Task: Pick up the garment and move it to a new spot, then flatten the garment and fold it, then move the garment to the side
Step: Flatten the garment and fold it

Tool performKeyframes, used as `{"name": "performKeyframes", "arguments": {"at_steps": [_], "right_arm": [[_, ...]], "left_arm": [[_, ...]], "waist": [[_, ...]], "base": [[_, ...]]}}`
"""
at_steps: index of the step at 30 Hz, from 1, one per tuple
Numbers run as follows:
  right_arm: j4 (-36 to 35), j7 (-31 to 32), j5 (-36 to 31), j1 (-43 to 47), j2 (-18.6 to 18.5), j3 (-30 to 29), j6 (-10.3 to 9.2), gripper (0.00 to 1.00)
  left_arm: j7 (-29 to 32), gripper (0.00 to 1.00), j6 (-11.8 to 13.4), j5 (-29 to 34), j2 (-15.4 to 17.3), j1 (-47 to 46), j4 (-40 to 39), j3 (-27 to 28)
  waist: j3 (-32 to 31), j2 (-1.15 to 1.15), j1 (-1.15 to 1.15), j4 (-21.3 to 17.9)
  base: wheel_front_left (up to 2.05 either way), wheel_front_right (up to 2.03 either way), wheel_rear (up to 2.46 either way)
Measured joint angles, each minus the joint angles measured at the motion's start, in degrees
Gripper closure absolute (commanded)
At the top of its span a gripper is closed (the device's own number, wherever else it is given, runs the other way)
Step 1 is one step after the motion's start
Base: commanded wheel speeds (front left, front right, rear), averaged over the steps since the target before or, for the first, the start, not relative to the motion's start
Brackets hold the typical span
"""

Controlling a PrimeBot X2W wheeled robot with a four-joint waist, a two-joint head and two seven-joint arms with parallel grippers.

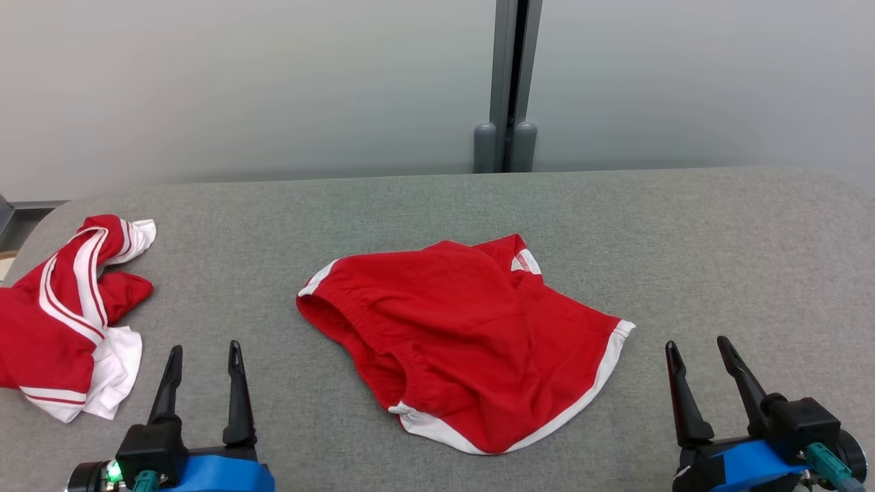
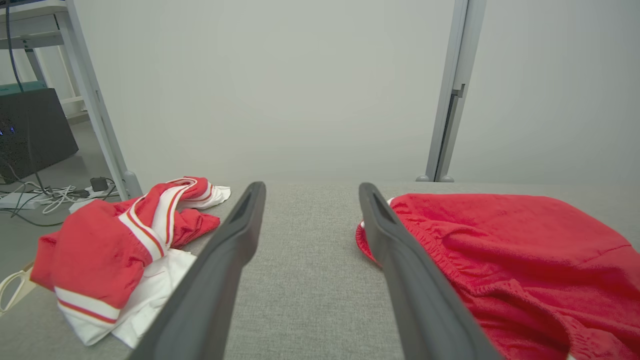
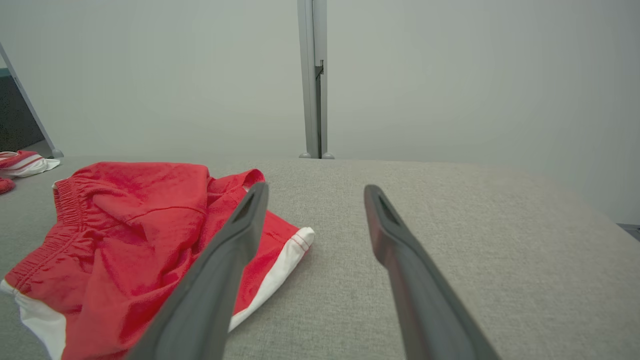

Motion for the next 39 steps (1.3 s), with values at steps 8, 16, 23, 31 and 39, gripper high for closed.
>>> {"name": "performKeyframes", "arguments": {"at_steps": [8, 16, 23, 31, 39], "right_arm": [[4.4, 0.2, 1.0, -2.7, 0.0, -1.6, 0.00, 0.00], [12.0, 0.1, 0.9, -9.1, 0.0, -1.1, 0.00, 0.00], [19.1, -0.5, 1.2, -14.0, 0.0, 0.0, 0.00, 0.00], [27.4, -1.0, 2.8, -18.0, 0.0, 2.2, 0.00, 0.00], [33.0, -1.1, 5.7, -22.1, 0.0, 4.3, 0.00, 0.00]], "left_arm": [[0.0, 0.00, -5.0, 0.9, -0.5, -1.8, 2.8, -6.7], [0.1, 0.00, -7.3, 2.6, 0.4, -4.6, 8.5, -17.3], [0.9, 0.00, -7.5, 1.4, 3.0, -6.9, 13.0, -26.4], [0.9, 0.00, -7.7, -1.4, 5.0, -10.7, 17.5, -32.7], [0.4, 0.00, -7.7, -2.7, 5.4, -15.5, 22.0, -36.0]], "waist": [[1.0, 0.00, 0.00, 0.0], [3.3, 0.00, 0.00, -0.1], [4.9, 0.00, 0.01, -0.4], [5.9, 0.00, 0.01, -0.8], [7.9, 0.00, 0.01, -0.7]], "base": [[0.00, 0.00, 0.00], [0.00, 0.00, 0.00], [0.00, 0.00, 0.00], [0.00, 0.00, 0.00], [0.00, 0.00, 0.00]]}}
